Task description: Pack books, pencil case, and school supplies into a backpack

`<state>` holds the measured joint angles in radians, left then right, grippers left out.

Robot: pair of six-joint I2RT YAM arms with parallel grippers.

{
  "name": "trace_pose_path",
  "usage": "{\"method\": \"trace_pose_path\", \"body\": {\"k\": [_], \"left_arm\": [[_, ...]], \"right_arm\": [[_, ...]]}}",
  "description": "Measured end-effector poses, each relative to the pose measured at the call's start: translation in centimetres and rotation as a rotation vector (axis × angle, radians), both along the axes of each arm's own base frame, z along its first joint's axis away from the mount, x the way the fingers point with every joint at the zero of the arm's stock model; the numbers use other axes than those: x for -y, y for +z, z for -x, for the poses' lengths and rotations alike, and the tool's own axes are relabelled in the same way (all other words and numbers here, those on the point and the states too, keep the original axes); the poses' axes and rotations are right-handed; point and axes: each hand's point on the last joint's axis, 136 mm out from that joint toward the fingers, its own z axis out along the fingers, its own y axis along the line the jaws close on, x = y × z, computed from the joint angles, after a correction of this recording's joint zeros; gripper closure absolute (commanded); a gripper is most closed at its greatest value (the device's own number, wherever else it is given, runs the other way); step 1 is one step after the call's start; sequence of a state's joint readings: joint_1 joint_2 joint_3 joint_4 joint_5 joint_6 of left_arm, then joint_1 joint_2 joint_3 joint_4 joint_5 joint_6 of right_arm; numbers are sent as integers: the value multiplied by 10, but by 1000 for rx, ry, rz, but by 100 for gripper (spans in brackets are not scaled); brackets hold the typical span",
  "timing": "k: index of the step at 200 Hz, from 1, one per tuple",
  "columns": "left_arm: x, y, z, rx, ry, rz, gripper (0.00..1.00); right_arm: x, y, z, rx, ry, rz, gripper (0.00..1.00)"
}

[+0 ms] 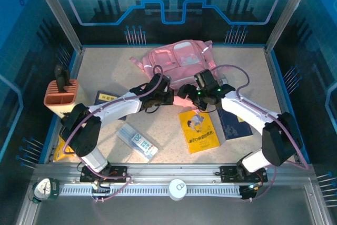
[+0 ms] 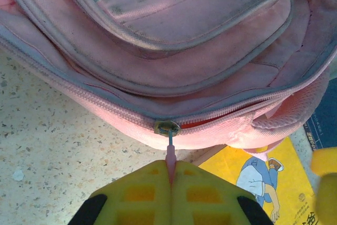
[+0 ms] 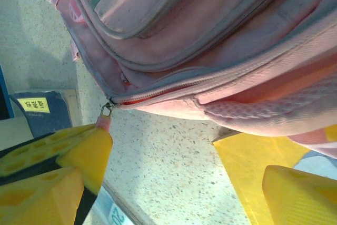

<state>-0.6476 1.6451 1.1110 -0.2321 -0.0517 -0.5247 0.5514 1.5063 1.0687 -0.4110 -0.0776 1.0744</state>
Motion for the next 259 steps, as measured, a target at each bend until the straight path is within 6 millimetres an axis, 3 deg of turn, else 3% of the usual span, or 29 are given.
{"method": "trace_pose_path", "body": {"k": [48, 86, 141, 164, 176, 190, 223, 259], "left_arm": [[5, 0, 3, 1, -15, 3, 100], [6, -1, 5, 3, -23, 0, 100], [5, -2, 6, 10, -42, -25, 100], [5, -3, 7, 10, -49, -32, 100], [5, -3, 7, 13, -56, -35, 100], [6, -3, 8, 14, -61, -37, 100], [10, -3, 11, 14, -74, -34, 100], [13, -1, 11, 22, -79, -27, 100]], "right_arm": [[-3, -31, -20, -70, -96, 39, 20], [-7, -38, -37, -92, -125, 58, 25], [-3, -50, -40, -121, -129, 115, 35], [-1, -52, -39, -128, -116, 135, 49], [1, -53, -39, -131, -117, 141, 47], [3, -53, -39, -131, -121, 147, 35], [8, -48, -40, -143, -135, 139, 28], [11, -23, -41, -112, -208, 98, 33]]}}
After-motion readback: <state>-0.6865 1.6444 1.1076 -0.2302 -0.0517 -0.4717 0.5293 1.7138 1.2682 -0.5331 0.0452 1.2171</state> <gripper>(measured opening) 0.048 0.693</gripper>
